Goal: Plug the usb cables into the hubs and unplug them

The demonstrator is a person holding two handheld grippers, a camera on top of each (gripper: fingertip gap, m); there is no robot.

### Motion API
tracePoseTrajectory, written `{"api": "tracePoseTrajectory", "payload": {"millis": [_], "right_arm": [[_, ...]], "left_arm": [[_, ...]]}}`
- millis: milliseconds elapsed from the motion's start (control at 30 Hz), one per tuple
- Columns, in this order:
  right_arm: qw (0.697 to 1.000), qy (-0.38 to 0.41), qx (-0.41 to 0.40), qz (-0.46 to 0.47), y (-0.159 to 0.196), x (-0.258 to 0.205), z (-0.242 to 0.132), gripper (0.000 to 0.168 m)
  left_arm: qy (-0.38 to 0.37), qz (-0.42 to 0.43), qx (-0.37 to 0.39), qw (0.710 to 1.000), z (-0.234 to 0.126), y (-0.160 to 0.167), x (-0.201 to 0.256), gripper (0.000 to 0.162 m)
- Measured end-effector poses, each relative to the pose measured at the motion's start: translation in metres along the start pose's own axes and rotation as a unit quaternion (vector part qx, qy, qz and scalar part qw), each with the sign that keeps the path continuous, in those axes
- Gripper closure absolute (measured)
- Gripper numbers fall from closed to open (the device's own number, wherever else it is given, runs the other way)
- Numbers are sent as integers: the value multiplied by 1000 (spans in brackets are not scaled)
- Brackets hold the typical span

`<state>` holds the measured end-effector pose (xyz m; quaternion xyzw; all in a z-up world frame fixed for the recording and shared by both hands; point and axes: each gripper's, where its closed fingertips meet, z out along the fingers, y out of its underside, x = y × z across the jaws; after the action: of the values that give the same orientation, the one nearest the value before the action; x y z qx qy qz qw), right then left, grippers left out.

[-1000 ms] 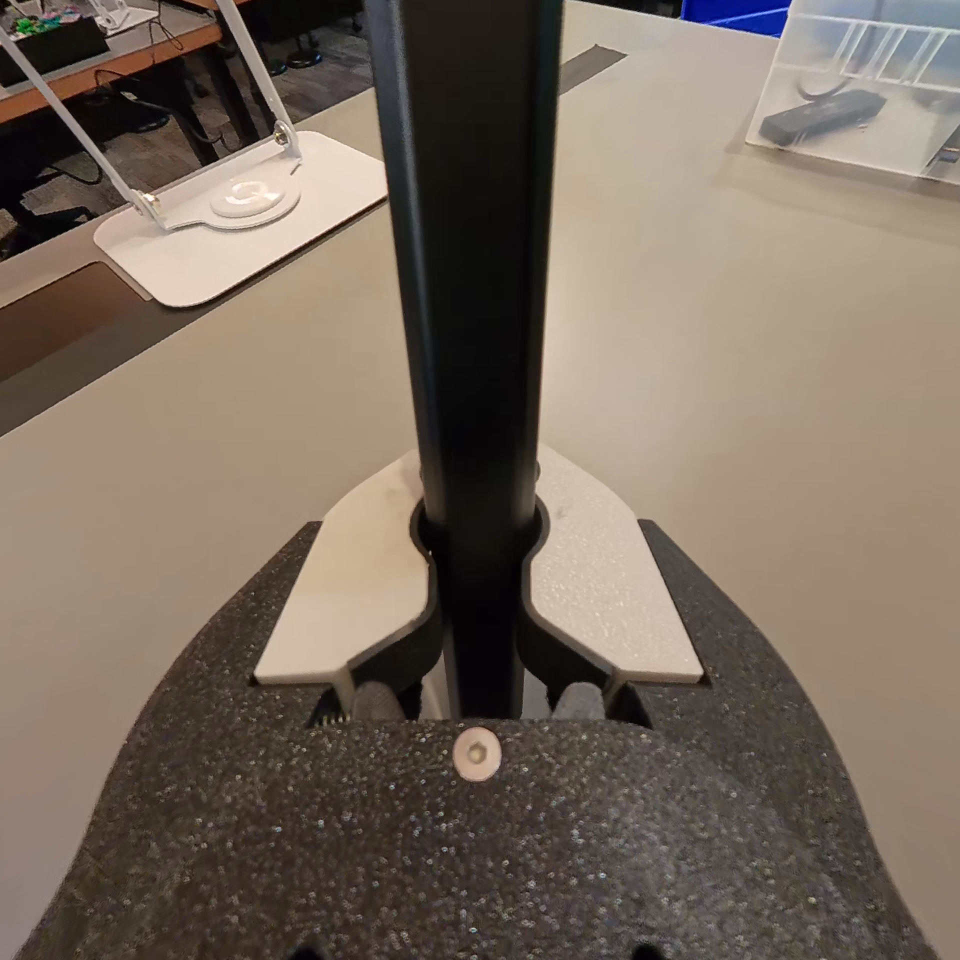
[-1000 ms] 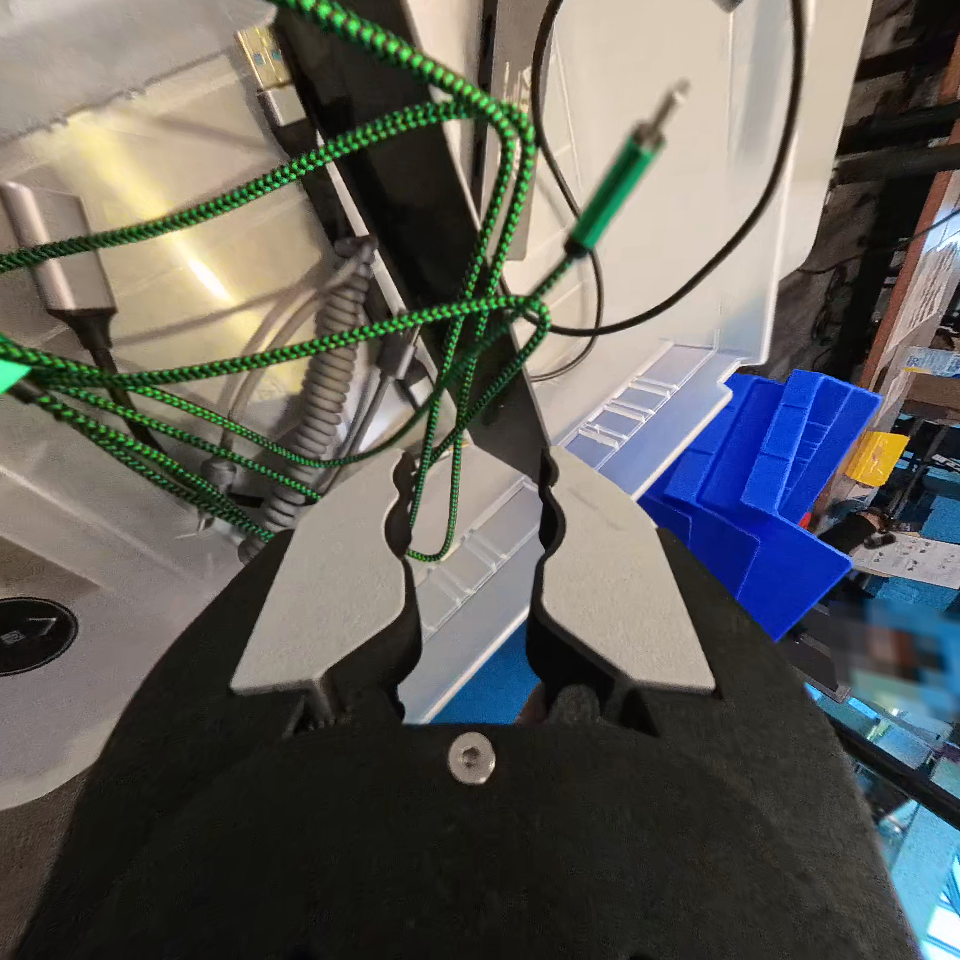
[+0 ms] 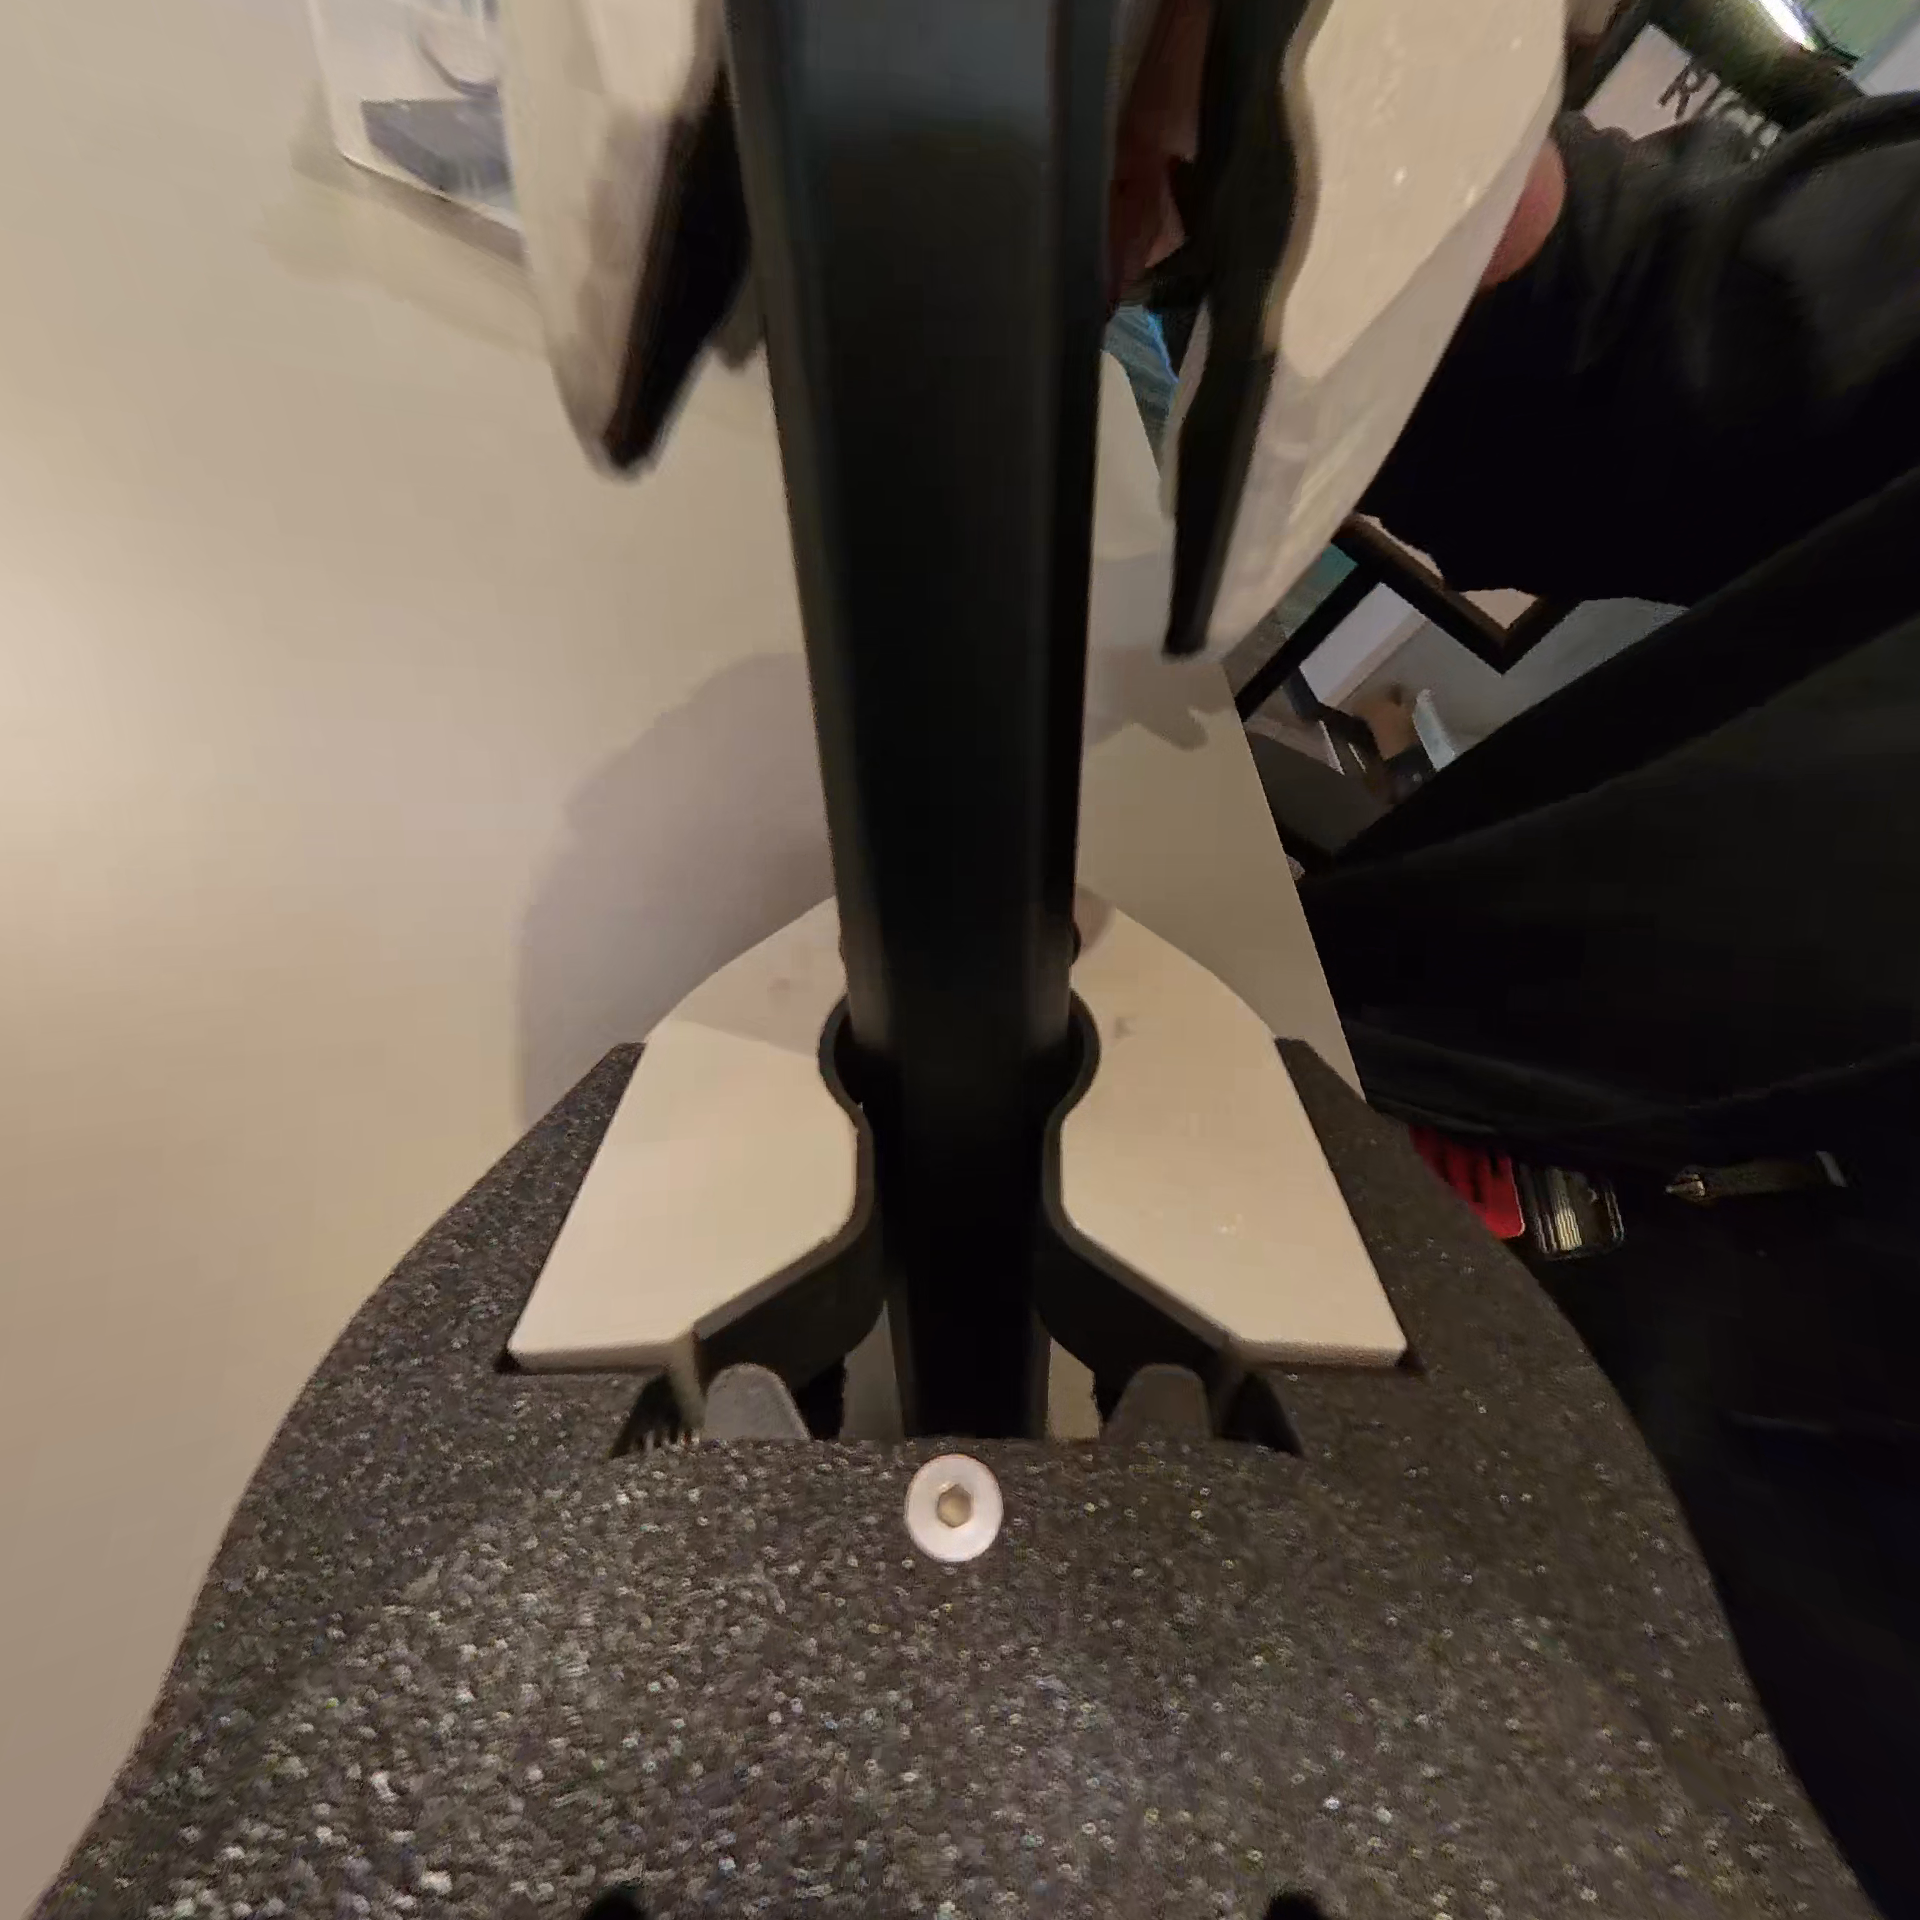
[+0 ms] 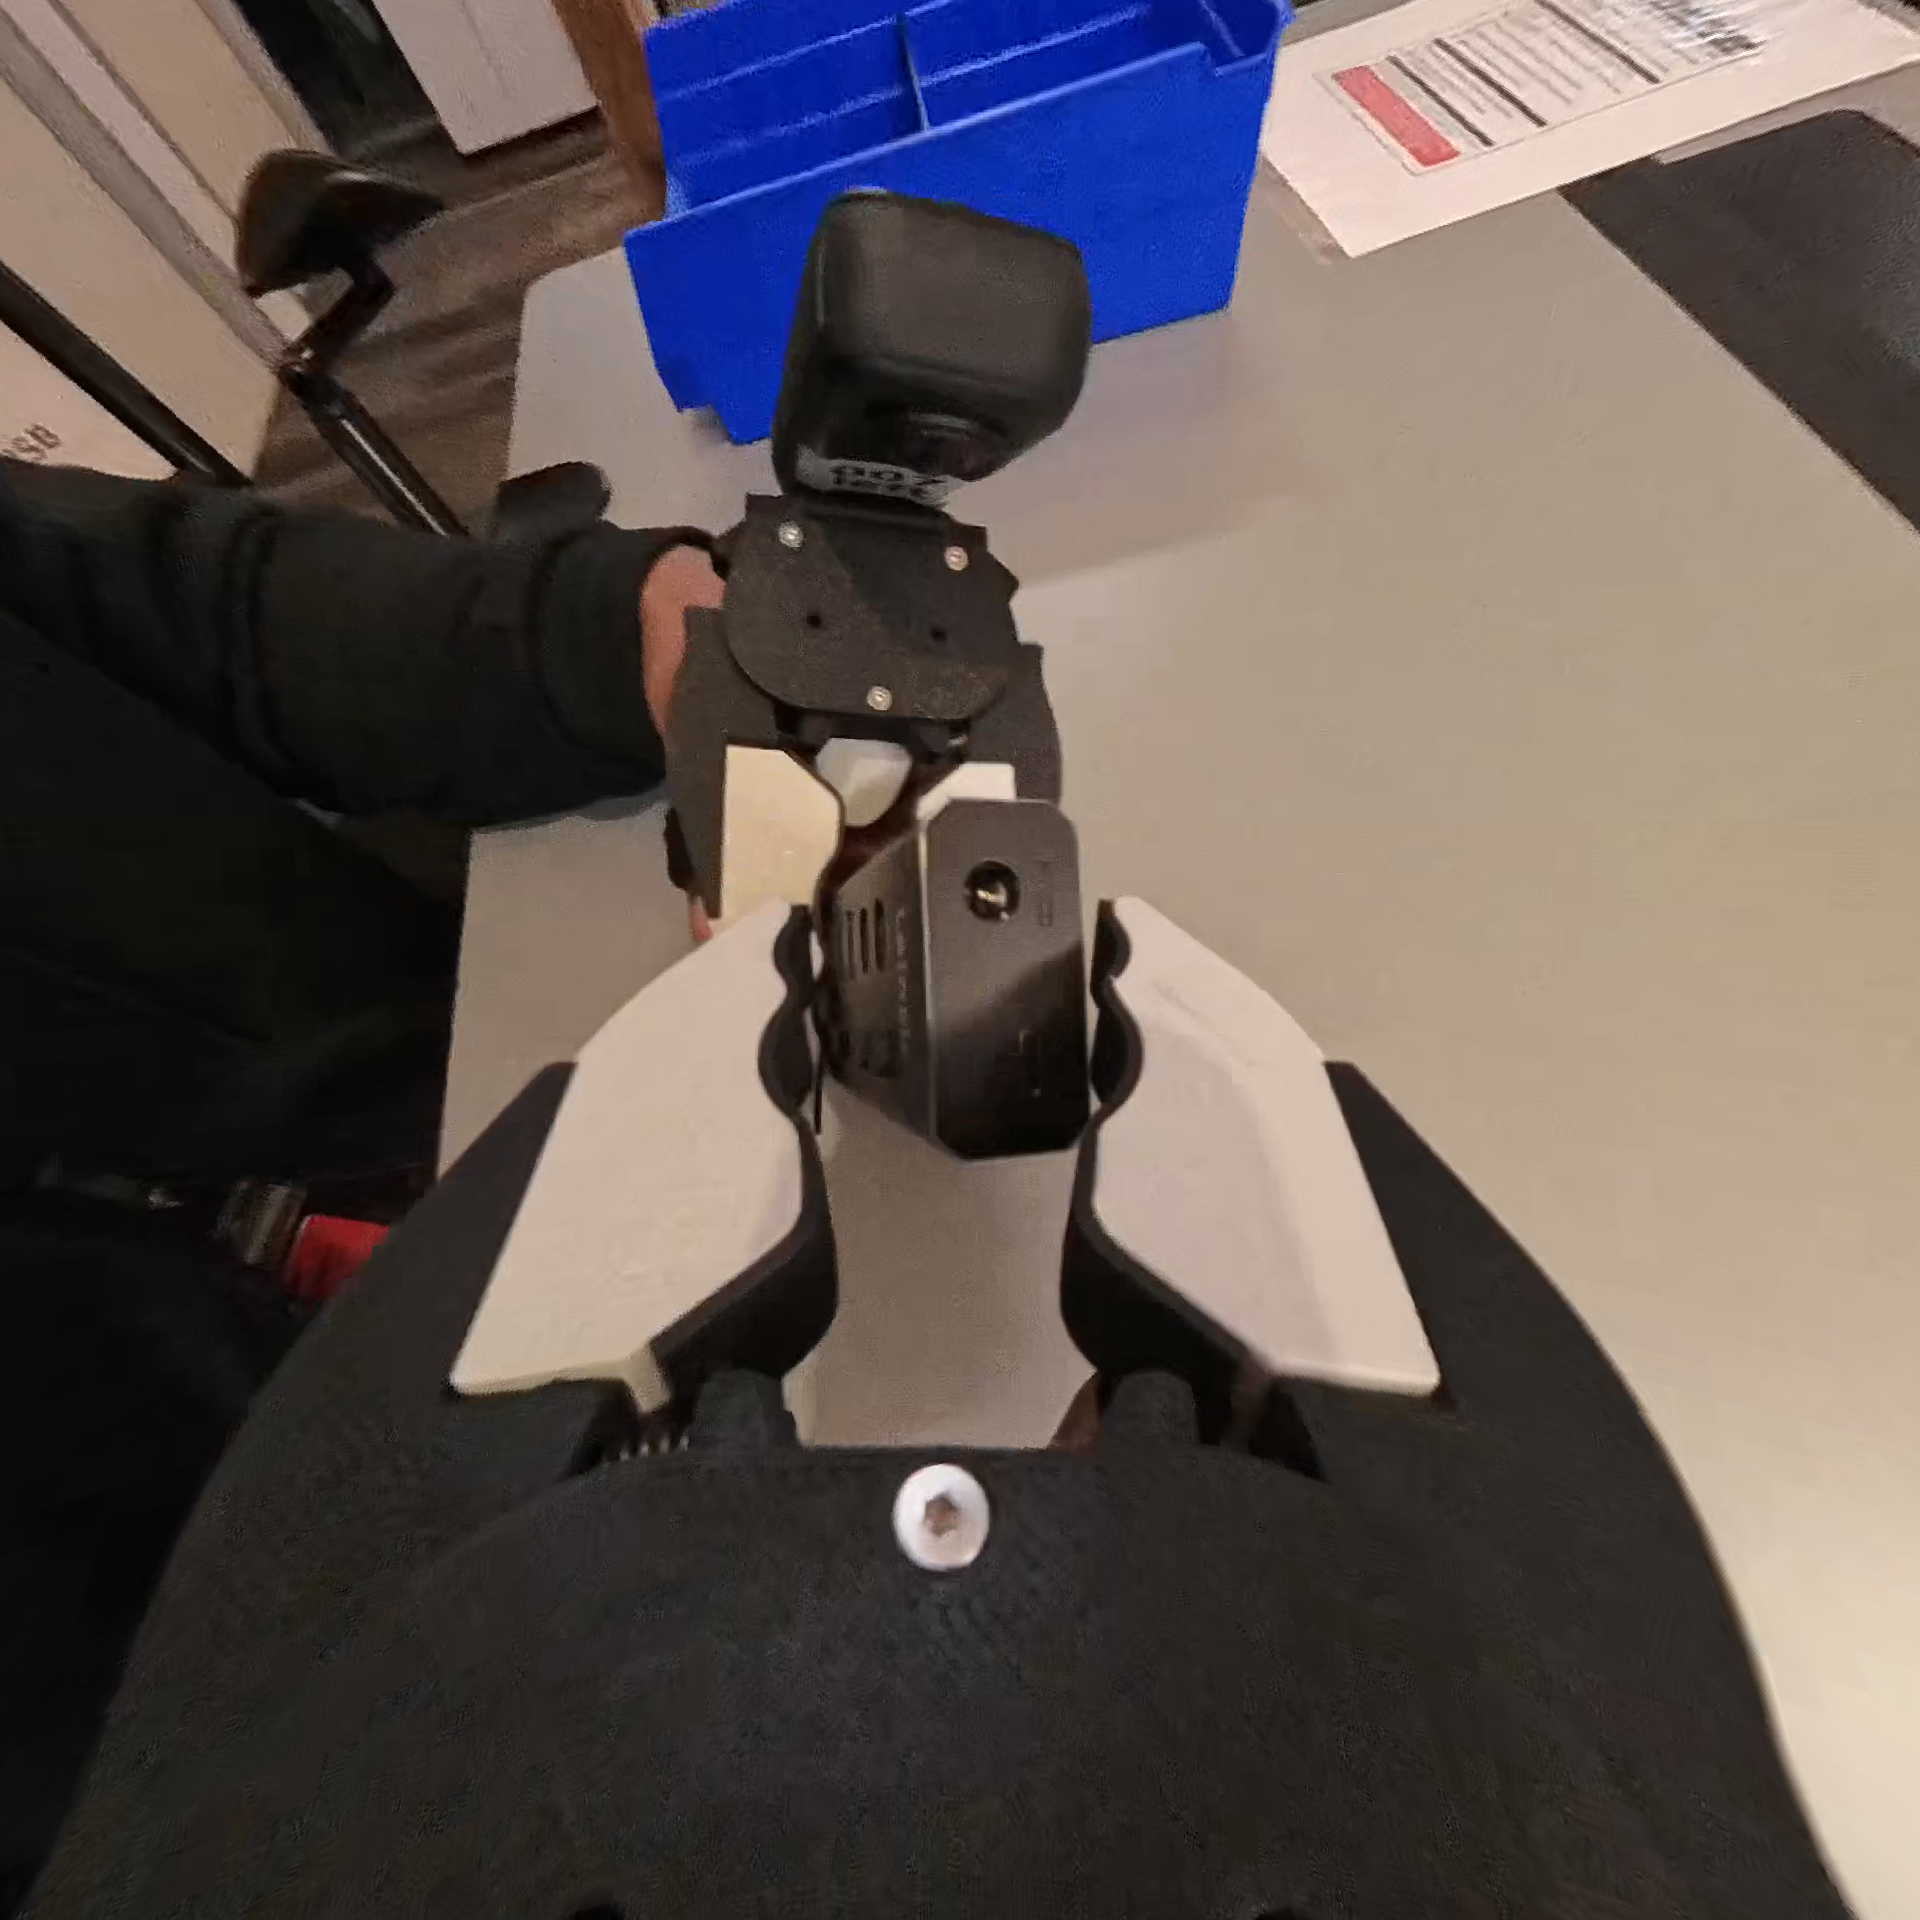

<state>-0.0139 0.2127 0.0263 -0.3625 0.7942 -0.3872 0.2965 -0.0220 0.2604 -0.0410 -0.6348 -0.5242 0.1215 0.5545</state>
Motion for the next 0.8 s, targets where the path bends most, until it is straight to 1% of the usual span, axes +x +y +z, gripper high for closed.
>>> {"api": "tracePoseTrajectory", "payload": {"millis": [67,133,167,200,233,333,400,467,533,600,667,700,733,800], "right_arm": [[1000,2,-4,-5,2,-2,2,133],[1000,7,-14,3,5,-3,-3,136],[1000,11,-11,8,4,-5,-7,140],[1000,21,-11,9,5,-5,-13,141],[999,43,-12,1,6,-2,-22,141],[992,124,-6,-11,5,13,-64,141],[984,180,10,-2,2,29,-110,141],[968,248,37,15,-2,48,-169,142],[942,329,62,25,-5,66,-237,142],[907,416,65,31,0,82,-305,141],[869,493,33,42,17,98,-362,141],[853,519,19,55,29,106,-385,141],[842,534,8,72,41,113,-403,141],[837,535,16,113,64,125,-427,141]], "left_arm": [[-2,12,-15,1000,3,5,1,132],[-12,10,-3,1000,4,1,-1,129],[-22,3,10,1000,2,-4,-4,124],[-36,-3,28,999,-1,-10,-8,119],[-53,-3,45,998,-6,-16,-12,112],[-102,15,105,989,-29,-35,-21,111],[-113,14,135,984,-41,-43,-23,112],[-122,10,142,982,-46,-45,-25,114],[-125,12,139,982,-45,-43,-26,116],[-127,12,132,983,-41,-41,-27,118],[-126,12,122,984,-36,-39,-28,118],[-126,11,118,985,-33,-37,-29,119],[-127,11,113,985,-31,-35,-30,119],[-129,11,105,986,-28,-32,-31,120]]}}
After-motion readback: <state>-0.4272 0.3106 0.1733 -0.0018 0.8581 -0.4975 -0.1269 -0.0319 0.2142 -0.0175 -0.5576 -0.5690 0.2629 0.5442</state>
